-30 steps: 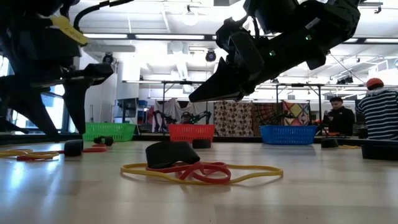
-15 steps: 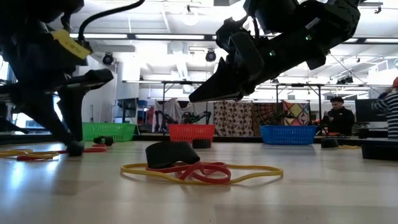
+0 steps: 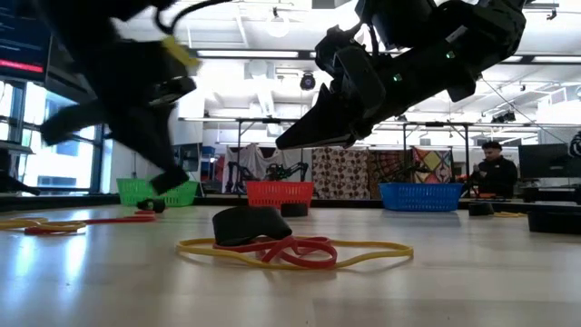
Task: Sort rubber bands into baskets
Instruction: Put the black rubber band into the red bin
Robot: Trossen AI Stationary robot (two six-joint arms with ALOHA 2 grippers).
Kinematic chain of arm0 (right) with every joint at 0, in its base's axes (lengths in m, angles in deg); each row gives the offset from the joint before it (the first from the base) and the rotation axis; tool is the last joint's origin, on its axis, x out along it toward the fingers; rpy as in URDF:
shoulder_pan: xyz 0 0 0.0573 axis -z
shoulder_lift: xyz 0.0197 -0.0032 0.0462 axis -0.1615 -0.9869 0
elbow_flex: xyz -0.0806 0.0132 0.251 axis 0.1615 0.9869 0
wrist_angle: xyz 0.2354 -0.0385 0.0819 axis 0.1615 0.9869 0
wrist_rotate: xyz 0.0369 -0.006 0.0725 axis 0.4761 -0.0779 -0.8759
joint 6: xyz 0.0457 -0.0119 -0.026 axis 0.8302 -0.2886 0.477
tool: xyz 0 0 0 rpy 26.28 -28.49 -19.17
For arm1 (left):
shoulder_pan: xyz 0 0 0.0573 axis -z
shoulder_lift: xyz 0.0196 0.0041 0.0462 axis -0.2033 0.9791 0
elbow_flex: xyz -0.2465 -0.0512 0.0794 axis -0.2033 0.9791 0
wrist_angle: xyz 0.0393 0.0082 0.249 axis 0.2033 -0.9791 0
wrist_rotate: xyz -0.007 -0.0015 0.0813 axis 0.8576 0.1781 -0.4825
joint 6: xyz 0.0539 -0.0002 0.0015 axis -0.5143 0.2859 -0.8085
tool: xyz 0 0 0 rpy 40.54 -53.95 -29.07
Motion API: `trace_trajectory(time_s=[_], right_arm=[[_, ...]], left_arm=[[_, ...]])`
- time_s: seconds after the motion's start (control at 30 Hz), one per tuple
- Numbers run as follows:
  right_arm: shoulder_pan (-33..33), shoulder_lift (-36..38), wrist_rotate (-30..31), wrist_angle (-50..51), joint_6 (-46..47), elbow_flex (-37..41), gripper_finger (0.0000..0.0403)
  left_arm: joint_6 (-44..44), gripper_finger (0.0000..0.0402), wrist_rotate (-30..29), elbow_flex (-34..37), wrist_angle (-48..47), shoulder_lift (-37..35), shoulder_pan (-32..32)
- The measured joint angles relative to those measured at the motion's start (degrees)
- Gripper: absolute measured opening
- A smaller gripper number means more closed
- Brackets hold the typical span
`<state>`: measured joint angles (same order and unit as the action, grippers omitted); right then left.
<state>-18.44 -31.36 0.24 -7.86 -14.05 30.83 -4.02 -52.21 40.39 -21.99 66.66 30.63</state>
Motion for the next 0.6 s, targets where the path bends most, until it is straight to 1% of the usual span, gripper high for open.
trace_trajectory(time_s=[0.13, 0.33, 0.47, 0.53, 0.6], right_arm=[[0.0, 0.0, 0.0, 0.0, 0.0, 0.0, 0.0000], [0.0, 0.0, 0.0, 0.0, 0.0, 0.0, 0.0000], [0.0, 0.0, 0.0, 0.0, 0.0, 0.0, 0.0000], [0.0, 0.0, 0.0, 0.0, 0.0, 0.0, 0.0000], [0.0, 0.0, 0.0, 0.0, 0.0, 0.0, 0.0000]], left_arm=[[-2.5, 0.0001, -3.2, -0.9, 2.8, -0.1, -7.1], [-9.5, 0.0000, -1.8, -0.9, 14.8, -0.1, -20.0], [-16.6, 0.0000, -1.5, -0.9, 23.8, -0.1, -27.6], [-19.3, 0.0000, 0.2, -1.3, 27.5, -0.1, -31.3], [-19.8, 0.0000, 3.5, -3.4, 27.9, 0.2, -35.3]])
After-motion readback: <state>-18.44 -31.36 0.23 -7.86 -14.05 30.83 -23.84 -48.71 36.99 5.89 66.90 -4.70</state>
